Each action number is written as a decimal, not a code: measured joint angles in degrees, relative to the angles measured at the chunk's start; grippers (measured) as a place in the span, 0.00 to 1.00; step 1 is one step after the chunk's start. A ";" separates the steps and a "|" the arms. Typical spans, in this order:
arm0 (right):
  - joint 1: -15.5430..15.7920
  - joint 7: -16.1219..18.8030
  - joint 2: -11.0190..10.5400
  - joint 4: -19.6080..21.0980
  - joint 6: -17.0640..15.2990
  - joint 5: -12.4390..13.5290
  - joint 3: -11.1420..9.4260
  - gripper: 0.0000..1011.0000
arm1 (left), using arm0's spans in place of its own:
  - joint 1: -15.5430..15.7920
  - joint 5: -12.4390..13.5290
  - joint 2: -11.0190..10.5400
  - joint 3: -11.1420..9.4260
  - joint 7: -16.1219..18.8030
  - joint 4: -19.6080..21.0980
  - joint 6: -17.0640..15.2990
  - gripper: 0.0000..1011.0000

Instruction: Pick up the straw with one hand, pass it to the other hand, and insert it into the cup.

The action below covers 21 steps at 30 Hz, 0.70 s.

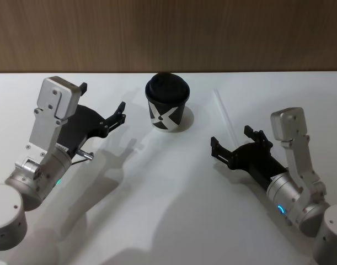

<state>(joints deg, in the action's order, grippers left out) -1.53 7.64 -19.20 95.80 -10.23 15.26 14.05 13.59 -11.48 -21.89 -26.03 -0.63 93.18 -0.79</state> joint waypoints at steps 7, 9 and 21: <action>-0.63 0.09 0.22 -1.36 -0.23 -0.69 0.00 0.99 | 0.00 0.00 0.00 0.00 0.00 0.00 0.00 0.99; -0.78 0.09 0.26 -1.67 -0.25 -0.92 0.00 0.99 | 0.00 0.00 0.00 0.00 0.00 0.00 0.00 0.99; -1.70 0.13 0.64 -4.03 -0.27 -2.23 -0.09 0.99 | 0.00 0.00 0.00 0.00 0.00 0.00 0.00 0.99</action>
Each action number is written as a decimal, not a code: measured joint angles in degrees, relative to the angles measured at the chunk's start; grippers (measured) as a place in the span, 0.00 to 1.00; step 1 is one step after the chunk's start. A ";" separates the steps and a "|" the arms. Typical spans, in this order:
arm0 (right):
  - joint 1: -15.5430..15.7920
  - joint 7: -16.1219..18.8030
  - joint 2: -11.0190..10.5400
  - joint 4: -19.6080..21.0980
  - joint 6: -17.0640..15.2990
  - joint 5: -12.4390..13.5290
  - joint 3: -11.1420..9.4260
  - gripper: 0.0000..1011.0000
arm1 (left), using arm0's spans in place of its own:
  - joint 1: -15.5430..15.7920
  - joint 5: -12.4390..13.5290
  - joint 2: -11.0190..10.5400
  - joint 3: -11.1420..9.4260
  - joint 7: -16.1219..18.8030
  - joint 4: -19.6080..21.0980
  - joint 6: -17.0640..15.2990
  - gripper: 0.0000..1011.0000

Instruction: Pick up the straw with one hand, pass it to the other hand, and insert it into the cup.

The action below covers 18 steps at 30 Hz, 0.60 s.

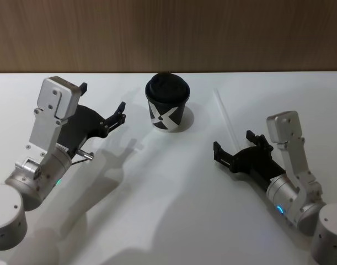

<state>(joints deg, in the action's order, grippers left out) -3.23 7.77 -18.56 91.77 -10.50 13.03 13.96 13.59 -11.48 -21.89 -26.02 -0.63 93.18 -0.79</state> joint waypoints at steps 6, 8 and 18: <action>-0.32 0.25 0.28 -1.01 0.06 -0.32 -0.18 0.99 | 0.00 0.00 0.00 0.00 0.00 0.00 0.00 0.99; -0.36 0.33 0.35 -1.23 0.08 -0.38 -0.22 0.99 | 0.00 0.00 0.00 0.00 0.00 0.00 0.00 0.99; -0.71 0.79 0.81 -2.42 0.41 -0.80 -0.50 0.99 | 0.00 0.00 0.00 0.00 0.00 0.00 0.00 0.99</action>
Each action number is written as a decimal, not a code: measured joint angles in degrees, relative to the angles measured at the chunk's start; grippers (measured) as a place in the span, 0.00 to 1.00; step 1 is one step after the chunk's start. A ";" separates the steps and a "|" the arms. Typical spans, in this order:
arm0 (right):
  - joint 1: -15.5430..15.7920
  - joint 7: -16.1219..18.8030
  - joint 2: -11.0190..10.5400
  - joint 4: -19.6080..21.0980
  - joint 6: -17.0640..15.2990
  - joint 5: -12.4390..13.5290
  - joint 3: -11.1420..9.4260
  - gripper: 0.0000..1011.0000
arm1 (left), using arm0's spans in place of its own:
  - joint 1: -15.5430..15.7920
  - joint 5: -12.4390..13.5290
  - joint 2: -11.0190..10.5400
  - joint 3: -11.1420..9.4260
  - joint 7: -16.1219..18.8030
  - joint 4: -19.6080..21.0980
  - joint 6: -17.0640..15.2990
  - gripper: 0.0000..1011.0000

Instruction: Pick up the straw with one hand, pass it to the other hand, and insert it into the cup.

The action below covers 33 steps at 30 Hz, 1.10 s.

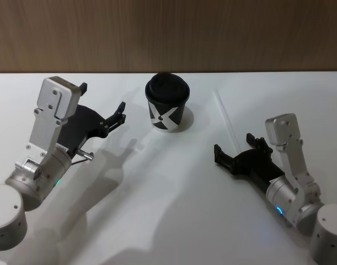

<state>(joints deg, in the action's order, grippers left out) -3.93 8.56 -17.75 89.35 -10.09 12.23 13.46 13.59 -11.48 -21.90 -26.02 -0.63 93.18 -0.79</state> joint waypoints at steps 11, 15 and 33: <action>-0.16 0.22 0.20 -0.53 0.12 -0.17 -0.15 0.83 | 0.00 0.00 0.00 0.00 0.00 0.00 0.00 0.99; -0.19 0.26 0.23 -0.64 0.16 -0.20 -0.17 0.68 | 0.00 0.00 0.00 0.00 0.00 0.00 0.00 0.99; -0.23 0.37 0.32 -0.80 0.24 -0.30 -0.22 0.14 | 0.00 0.00 0.00 0.00 0.00 0.00 0.00 0.99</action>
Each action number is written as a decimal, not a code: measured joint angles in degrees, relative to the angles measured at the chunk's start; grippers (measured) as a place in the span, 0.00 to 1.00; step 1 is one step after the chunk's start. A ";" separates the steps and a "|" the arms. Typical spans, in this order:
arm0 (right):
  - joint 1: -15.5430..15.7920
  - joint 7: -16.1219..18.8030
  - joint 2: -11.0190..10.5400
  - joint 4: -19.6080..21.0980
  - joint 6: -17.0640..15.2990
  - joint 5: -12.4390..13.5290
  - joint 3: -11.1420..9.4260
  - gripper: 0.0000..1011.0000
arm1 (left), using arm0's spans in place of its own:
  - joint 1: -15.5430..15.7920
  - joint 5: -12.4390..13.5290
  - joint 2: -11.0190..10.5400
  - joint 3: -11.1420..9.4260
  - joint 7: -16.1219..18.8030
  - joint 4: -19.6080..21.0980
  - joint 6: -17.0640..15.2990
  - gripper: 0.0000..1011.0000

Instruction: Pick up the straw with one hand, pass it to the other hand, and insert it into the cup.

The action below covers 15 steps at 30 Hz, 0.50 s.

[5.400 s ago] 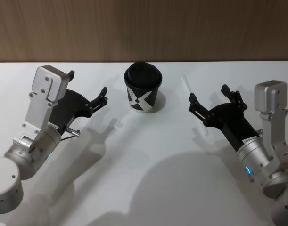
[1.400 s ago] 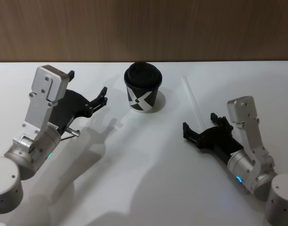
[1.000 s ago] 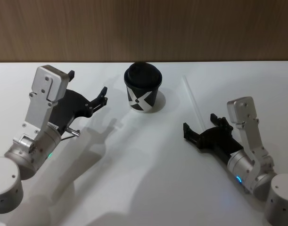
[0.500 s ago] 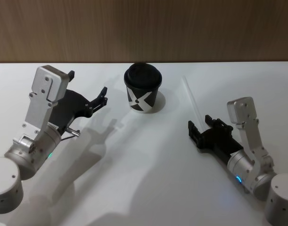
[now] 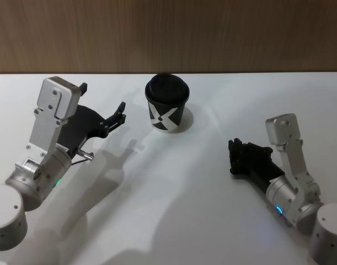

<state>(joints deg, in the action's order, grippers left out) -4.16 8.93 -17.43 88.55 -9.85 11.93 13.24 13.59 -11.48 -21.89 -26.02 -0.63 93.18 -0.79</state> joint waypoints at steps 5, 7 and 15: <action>-0.01 0.01 0.05 -0.05 0.14 -0.13 -0.04 0.03 | 0.00 0.00 0.00 0.00 0.00 0.00 0.00 0.99; -0.02 0.01 0.08 -0.12 0.35 -0.25 -0.07 0.02 | 0.00 0.00 0.00 0.00 0.00 0.00 0.00 0.99; -0.27 -0.75 0.25 -0.65 3.26 -1.71 -0.27 0.00 | 0.00 0.00 0.00 0.00 0.00 0.00 0.00 0.99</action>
<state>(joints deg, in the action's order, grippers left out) -4.43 8.18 -17.18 87.91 -6.59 10.22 12.98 13.59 -11.48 -21.90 -26.02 -0.63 93.18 -0.79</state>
